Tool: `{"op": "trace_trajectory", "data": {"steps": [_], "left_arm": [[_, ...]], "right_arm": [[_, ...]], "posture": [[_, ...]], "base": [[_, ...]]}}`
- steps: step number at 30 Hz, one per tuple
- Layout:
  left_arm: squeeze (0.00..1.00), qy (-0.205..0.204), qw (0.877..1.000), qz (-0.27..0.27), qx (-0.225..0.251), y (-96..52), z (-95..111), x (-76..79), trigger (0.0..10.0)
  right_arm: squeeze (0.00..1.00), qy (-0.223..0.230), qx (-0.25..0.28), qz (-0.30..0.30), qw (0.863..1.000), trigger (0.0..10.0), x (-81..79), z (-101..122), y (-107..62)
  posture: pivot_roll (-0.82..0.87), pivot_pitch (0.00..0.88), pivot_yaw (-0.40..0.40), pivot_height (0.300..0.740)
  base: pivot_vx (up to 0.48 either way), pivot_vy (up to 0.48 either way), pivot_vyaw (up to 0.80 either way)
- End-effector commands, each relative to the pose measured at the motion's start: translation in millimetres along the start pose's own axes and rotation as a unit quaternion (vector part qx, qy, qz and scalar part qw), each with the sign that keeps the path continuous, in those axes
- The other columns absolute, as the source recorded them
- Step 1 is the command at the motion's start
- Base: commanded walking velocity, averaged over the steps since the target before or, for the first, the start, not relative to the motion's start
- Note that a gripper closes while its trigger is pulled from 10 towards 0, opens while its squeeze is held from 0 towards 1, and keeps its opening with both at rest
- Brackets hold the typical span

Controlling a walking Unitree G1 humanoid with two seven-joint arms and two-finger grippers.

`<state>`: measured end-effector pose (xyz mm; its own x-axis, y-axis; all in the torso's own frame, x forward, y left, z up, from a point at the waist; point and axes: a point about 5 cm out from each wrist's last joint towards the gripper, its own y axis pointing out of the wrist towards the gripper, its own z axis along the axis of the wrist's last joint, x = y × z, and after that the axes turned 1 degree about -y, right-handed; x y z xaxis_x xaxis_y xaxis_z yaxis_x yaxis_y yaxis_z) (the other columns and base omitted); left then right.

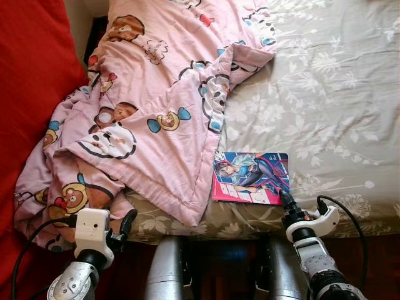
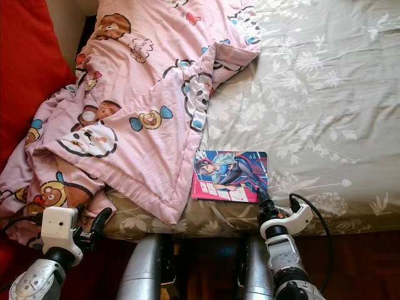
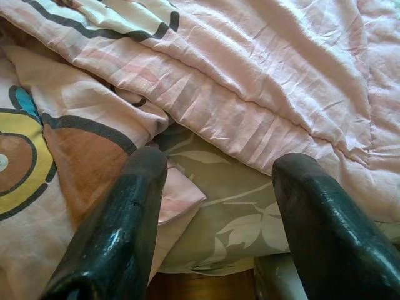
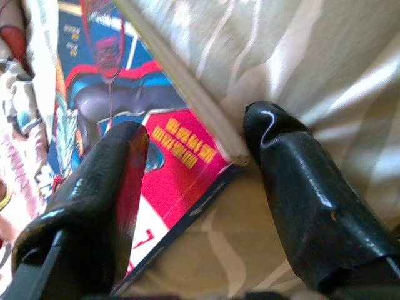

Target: Clean up the room

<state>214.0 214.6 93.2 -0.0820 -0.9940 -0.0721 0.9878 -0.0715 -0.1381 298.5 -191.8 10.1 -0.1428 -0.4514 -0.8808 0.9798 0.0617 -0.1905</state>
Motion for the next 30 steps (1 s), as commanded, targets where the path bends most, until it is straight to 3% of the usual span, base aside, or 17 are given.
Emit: {"op": "trace_trajectory", "data": {"steps": [1, 4, 11, 12, 13, 14, 24, 30], "left_arm": [[0.0, 0.014, 1.0, 0.014, -0.019, -6.8, -5, -8.1, 10.0], [0.0, 0.015, 1.0, 0.016, -0.017, -5.7, -3, -8.9, 10.0], [0.0, 0.013, 1.0, 0.018, -0.015, -4.2, -3, -8.1, 10.0], [0.0, 0.012, 1.0, 0.018, -0.015, -3.9, -3, -7.6, 10.0], [0.0, 0.012, 1.0, 0.018, -0.015, -3.9, -3, -7.6, 10.0], [0.0, 0.012, 1.0, 0.018, -0.014, -3.5, -2, -7.1, 10.0], [0.0, 0.007, 1.0, 0.019, -0.01, 1.2, -3, -4.9, 10.0], [0.0, 0.006, 1.0, 0.019, -0.003, 9.7, -2, -3.4, 10.0]], "right_arm": [[0.0, 0.017, -0.07, -0.01, 0.997, 10.0, 3.5, -35, -6.5], [0.0, 0.009, -0.089, 0.011, 0.996, 10.0, -3.9, -43, -3.9], [0.0, 0.003, -0.086, 0.012, 0.996, 10.0, -5.0, -42, -2.7], [0.0, 0.0, -0.084, 0.01, 0.996, 4.7, -3.9, -40, -3.2], [0.0, 0.0, -0.084, 0.01, 0.996, 4.7, -3.9, -40, -3.2], [0.0, -0.002, -0.082, 0.008, 0.997, 0.0, -3.0, -39, -3.5], [0.0, -0.008, -0.072, 0.008, 0.997, 0.0, 2.7, -36, -7.7], [0.0, -0.004, -0.039, 0.001, 0.999, 0.0, 0.6, -29, -4.3]], "posture": [[0.23, 0.361, 0.158, 0.618], [0.23, 0.357, 0.156, 0.618], [0.22, 0.347, 0.149, 0.618], [0.22, 0.346, 0.148, 0.618], [0.22, 0.346, 0.148, 0.618], [0.22, 0.342, 0.147, 0.618], [0.21, 0.323, 0.139, 0.618], [0.2, 0.293, 0.128, 0.618]], "base": [[0.0, 0.0, 0.0], [0.0, 0.0, 0.0], [0.0, 0.0, 0.0], [0.0, 0.0, 0.0], [0.0, 0.0, 0.0], [0.0, 0.0, 0.0], [0.0, 0.0, 0.0], [0.0, 0.0, 0.0]]}}
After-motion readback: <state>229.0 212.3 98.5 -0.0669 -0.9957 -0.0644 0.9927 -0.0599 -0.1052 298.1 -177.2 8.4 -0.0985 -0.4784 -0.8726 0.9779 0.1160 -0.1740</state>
